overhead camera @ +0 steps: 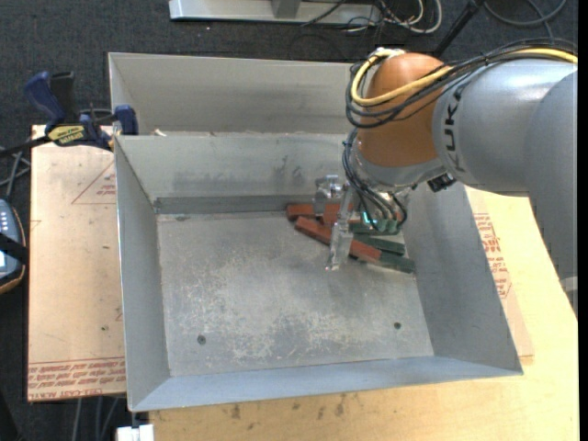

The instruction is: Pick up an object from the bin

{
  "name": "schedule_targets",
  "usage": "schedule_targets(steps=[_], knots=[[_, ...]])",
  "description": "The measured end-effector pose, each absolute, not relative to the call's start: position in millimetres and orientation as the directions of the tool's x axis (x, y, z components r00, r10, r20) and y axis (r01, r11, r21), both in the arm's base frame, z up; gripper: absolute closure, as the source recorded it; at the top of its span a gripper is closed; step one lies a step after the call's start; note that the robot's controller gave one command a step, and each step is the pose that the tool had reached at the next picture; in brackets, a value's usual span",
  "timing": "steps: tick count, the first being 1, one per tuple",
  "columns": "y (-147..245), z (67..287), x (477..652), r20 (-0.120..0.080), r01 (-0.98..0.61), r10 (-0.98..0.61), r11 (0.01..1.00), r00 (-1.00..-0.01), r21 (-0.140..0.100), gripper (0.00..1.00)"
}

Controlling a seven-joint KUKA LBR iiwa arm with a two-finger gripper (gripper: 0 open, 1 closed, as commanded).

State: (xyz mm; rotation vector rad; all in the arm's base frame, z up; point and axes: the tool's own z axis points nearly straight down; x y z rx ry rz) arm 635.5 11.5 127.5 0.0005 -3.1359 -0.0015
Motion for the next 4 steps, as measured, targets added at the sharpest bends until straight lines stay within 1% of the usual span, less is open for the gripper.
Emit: schedule_targets(steps=[1, 2, 3, 4], knots=[[11.5, 132.4, 637.5, -0.002, 0.0, 0.0, 1.0, -1.0, 0.001, 0.0], [-13.3, 95.4, 635.2, -0.008, 0.134, 0.134, 0.991, -0.991, 0.003, 0.0], [-24.7, 101.4, 633.5, 0.003, 0.223, 0.223, 0.975, -0.975, 0.001, 0.0], [-25.3, 142.5, 635.2, -0.005, 0.233, 0.233, 0.972, -0.972, 0.002, 0.0]])
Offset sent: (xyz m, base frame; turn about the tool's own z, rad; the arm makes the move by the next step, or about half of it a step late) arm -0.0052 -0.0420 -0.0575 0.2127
